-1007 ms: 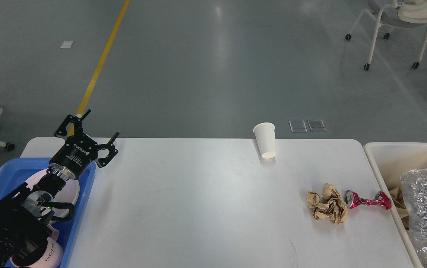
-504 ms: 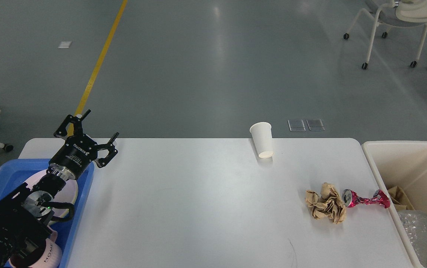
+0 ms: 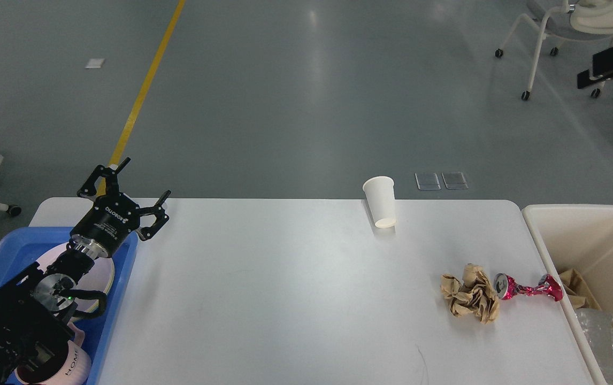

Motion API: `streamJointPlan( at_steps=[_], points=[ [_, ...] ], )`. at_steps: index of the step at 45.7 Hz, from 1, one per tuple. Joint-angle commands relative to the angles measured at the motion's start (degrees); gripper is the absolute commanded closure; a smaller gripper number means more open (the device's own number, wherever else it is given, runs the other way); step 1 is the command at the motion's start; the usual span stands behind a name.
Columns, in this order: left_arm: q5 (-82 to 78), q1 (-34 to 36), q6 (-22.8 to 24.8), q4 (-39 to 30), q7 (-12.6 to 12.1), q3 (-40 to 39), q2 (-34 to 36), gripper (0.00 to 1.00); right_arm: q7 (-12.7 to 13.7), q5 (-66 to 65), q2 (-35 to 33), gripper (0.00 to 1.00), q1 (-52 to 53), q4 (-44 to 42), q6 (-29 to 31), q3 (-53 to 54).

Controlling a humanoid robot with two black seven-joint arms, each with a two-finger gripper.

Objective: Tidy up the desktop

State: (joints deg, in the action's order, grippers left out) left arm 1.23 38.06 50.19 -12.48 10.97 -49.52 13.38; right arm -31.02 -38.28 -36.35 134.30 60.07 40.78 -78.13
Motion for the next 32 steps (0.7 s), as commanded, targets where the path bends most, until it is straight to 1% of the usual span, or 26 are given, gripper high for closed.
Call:
streamJointPlan(
  at_steps=[1, 9, 13, 15, 17, 20, 23, 26, 27, 29, 32],
  points=[
    [0.0, 0.0, -0.01, 0.0, 0.01, 0.04, -0.02, 0.0, 0.08, 0.23, 5.58, 0.0, 7.38, 6.9, 5.71, 2.89],
    [0.0, 0.0, -0.01, 0.0, 0.01, -0.05, -0.02, 0.0, 0.08, 0.23, 6.73, 0.0, 8.52, 10.68, 14.14, 8.08],
    [0.0, 0.0, -0.01, 0.0, 0.01, -0.05, -0.02, 0.0, 0.26, 0.23, 6.56, 0.0, 7.65, 12.26, 14.22, 8.26],
    [0.0, 0.0, 0.08, 0.0, 0.01, -0.05, -0.02, 0.0, 0.61, 0.32, 5.95, 0.0, 5.46, 13.32, 14.15, 7.73],
    [0.0, 0.0, -0.01, 0.0, 0.01, -0.05, -0.02, 0.0, 1.13, 0.32, 5.07, 0.0, 0.9, 13.5, 12.4, 7.64],
    [0.0, 0.0, -0.01, 0.0, 0.01, -0.05, -0.02, 0.0, 2.63, 0.32, 3.4, 0.0, -7.62, 12.97, 5.83, 7.2],
    [0.0, 0.0, 0.08, 0.0, 0.01, -0.05, -0.1, 0.0, 5.17, 0.32, 2.87, 0.0, -16.58, 12.18, -3.57, 5.89],
    [0.0, 0.0, -0.01, 0.0, 0.01, -0.05, -0.02, 0.0, 9.3, 0.84, 3.13, 0.0, -25.9, 10.26, -12.54, 3.78],
    [0.0, 0.0, 0.08, 0.0, 0.01, -0.05, -0.02, 0.0, 11.75, 1.63, 2.96, 0.0, -30.54, 8.16, -16.66, 3.95],
    [0.0, 0.0, 0.08, 0.0, 0.01, 0.04, -0.02, 0.0, 14.83, 3.64, 3.48, 0.0, -37.06, 5.25, -21.68, 4.21],
    [0.0, 0.0, 0.08, 0.0, 0.01, 0.04, -0.02, 0.0, 17.92, 7.69, 4.71, 0.0, -46.21, -0.19, -27.32, 4.22]
  ],
)
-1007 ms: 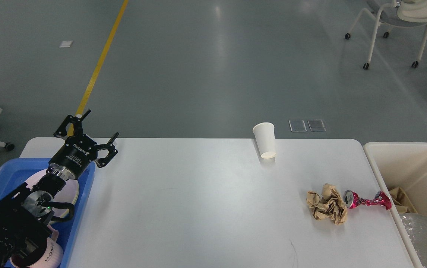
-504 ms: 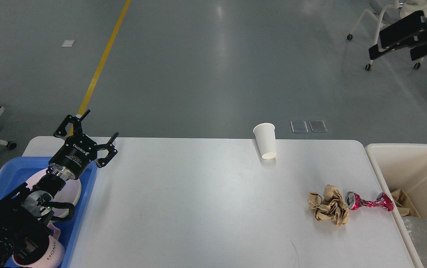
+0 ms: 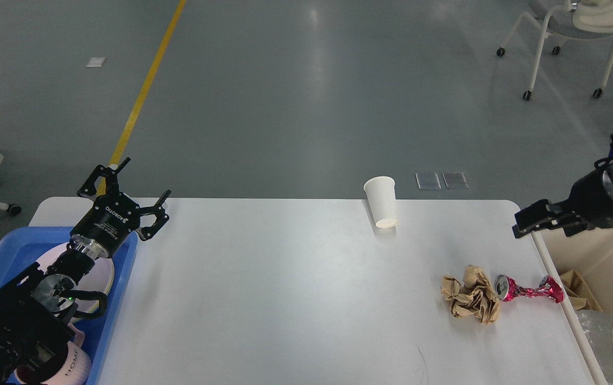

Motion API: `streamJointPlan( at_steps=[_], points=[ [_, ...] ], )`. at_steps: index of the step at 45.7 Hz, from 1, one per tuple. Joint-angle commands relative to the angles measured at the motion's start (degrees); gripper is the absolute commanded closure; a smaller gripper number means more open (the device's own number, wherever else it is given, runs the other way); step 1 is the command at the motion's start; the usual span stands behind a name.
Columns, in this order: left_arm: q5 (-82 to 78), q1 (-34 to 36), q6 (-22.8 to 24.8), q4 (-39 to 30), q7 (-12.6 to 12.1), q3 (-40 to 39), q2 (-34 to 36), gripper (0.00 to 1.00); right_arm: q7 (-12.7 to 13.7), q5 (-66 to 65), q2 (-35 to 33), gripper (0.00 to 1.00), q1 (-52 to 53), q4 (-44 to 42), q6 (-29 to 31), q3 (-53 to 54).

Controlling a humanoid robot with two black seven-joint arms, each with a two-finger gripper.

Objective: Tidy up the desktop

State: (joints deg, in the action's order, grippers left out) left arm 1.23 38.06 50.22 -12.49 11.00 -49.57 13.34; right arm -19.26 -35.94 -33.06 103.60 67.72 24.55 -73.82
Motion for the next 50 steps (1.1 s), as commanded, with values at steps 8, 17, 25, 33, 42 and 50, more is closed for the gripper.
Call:
streamJointPlan(
  at_steps=[8, 17, 25, 33, 42, 50],
  points=[
    [0.0, 0.0, -0.03, 0.01, -0.01, 0.09, 0.01, 0.0, 9.94, 13.51, 5.29, 0.0, -33.62, -27.89, -12.95, 2.27],
    [0.0, 0.0, -0.03, 0.01, -0.01, 0.09, 0.01, 0.0, 13.19, 28.72, 5.29, 0.0, -39.09, -32.57, -11.81, 14.31],
    [0.0, 0.0, -0.03, 0.01, -0.01, 0.09, 0.01, 0.0, 14.08, 31.63, 5.2, 0.0, -41.9, -32.74, -12.6, 17.57],
    [0.0, 0.0, -0.03, 0.01, -0.01, 0.09, 0.01, 0.0, 14.51, 34.79, 5.29, 0.0, -43.83, -32.66, -12.69, 20.47],
    [0.0, 0.0, -0.03, 0.01, -0.01, 0.09, 0.01, 0.0, 16.09, 35.5, 5.2, 0.0, -45.59, -32.74, -14.0, 22.93],
    [0.0, 0.0, -0.03, 0.01, -0.01, 0.01, 0.01, 0.0, 17.76, 35.59, 5.64, 0.0, -48.22, -34.5, -15.32, 26.71]
  ],
)
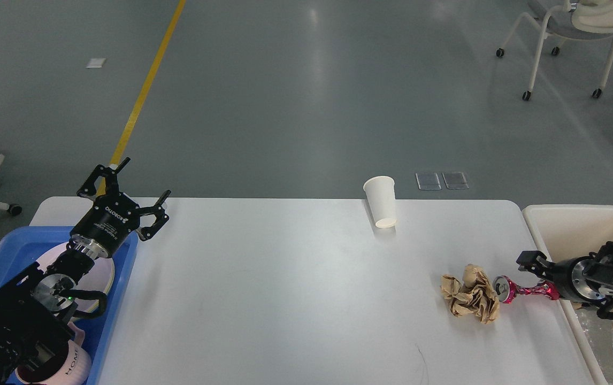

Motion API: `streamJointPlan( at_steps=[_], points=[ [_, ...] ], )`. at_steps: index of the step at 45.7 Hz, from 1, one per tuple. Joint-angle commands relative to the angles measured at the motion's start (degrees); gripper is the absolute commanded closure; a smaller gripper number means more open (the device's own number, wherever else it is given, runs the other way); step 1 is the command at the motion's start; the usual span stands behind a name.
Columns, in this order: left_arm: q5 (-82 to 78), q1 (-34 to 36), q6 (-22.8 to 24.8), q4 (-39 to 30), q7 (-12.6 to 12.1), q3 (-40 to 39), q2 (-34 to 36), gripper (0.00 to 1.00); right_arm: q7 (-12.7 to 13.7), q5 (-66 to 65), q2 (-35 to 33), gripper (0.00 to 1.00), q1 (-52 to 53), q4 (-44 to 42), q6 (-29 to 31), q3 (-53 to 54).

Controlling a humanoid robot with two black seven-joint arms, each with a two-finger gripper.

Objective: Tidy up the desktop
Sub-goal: 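Grasp the pink wrapper with the right gripper and pull it into the bin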

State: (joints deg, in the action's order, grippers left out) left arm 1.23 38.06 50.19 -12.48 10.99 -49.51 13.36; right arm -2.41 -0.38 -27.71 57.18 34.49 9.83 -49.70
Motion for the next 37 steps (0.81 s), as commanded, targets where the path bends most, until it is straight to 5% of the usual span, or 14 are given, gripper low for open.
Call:
streamJointPlan(
  at_steps=[1, 17, 37],
  points=[
    [0.0, 0.0, 0.0, 0.0, -0.01, -0.06, 0.0, 0.0, 1.09, 0.03, 0.28, 0.0, -2.16, -1.53, -0.61, 3.2],
    [0.0, 0.0, 0.0, 0.0, -0.01, 0.03, 0.0, 0.0, 1.71, 0.03, 0.55, 0.01, -5.58, -3.29, -3.06, 8.47],
    [0.0, 0.0, 0.0, 0.0, -0.01, 0.03, 0.0, 0.0, 2.24, -0.14, 1.34, 0.44, -6.03, -3.2, -3.51, 9.97]
  ],
)
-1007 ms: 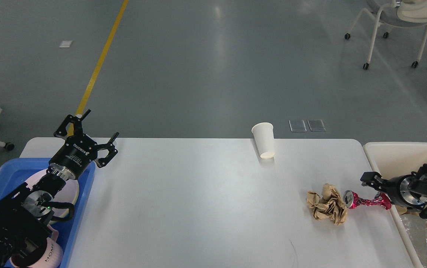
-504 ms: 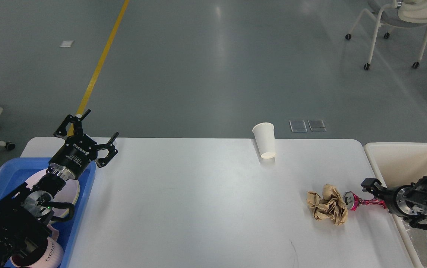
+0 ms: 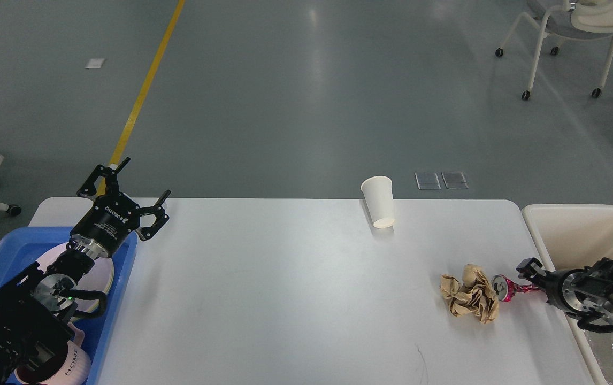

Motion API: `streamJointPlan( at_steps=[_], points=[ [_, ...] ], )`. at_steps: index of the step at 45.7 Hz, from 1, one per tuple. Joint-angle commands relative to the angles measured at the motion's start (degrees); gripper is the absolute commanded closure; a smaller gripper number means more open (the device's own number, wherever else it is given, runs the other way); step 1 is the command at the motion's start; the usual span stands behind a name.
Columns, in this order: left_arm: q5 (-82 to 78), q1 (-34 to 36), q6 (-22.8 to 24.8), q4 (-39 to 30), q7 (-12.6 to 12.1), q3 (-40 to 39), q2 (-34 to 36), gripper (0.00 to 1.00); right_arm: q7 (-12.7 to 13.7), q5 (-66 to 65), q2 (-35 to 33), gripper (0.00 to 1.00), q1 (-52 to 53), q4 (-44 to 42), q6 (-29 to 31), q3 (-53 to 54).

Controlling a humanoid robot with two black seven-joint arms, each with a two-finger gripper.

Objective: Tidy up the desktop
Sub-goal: 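Grasp the pink wrapper with the right gripper and pull it into the bin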

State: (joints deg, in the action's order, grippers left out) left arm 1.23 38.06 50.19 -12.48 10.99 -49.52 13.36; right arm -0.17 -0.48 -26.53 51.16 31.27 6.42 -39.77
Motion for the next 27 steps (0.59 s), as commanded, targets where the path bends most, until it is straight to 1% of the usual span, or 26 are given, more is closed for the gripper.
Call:
streamJointPlan(
  at_steps=[1, 3, 5, 8, 11, 15, 22, 24, 27],
  points=[
    [0.0, 0.0, 0.0, 0.0, 0.0, -0.05, 0.0, 0.0, -0.1, -0.05, 0.16, 0.44, -0.01, 0.11, -0.1, 0.04],
    [0.0, 0.0, 0.0, 0.0, 0.0, -0.05, 0.0, 0.0, -0.27, -0.05, 0.16, 0.47, -0.01, 0.19, -0.18, 0.04],
    [0.0, 0.0, 0.0, 0.0, 0.0, 0.04, 0.0, 0.0, -0.45, -0.05, 0.16, 0.54, -0.01, 0.2, -0.27, 0.04],
    [0.0, 0.0, 0.0, 0.0, 0.0, 0.04, 0.0, 0.0, -0.45, -0.05, 0.6, 0.55, -0.1, 0.46, -0.71, 0.04],
    [0.0, 0.0, 0.0, 0.0, 0.0, -0.05, 0.0, 0.0, -0.54, -0.05, 0.77, 0.61, -0.1, 0.63, -0.8, 0.04],
    [0.0, 0.0, 0.0, 0.0, 0.0, -0.05, 0.0, 0.0, -0.63, -0.14, 0.77, 0.76, -0.1, 0.72, -0.71, 0.04],
    [0.0, 0.0, 0.0, 0.0, 0.0, -0.05, 0.0, 0.0, -0.71, -0.23, 0.86, 0.9, -0.28, 0.81, -0.54, 0.04],
    [0.0, 0.0, 0.0, 0.0, 0.0, 0.04, 0.0, 0.0, -0.71, -0.31, 0.86, 1.0, -0.28, 0.81, -0.45, 0.04],
    [0.0, 0.0, 0.0, 0.0, 0.0, 0.04, 0.0, 0.0, -0.98, -0.4, 0.69, 1.0, 0.33, 0.81, 0.25, -0.05]
  ],
)
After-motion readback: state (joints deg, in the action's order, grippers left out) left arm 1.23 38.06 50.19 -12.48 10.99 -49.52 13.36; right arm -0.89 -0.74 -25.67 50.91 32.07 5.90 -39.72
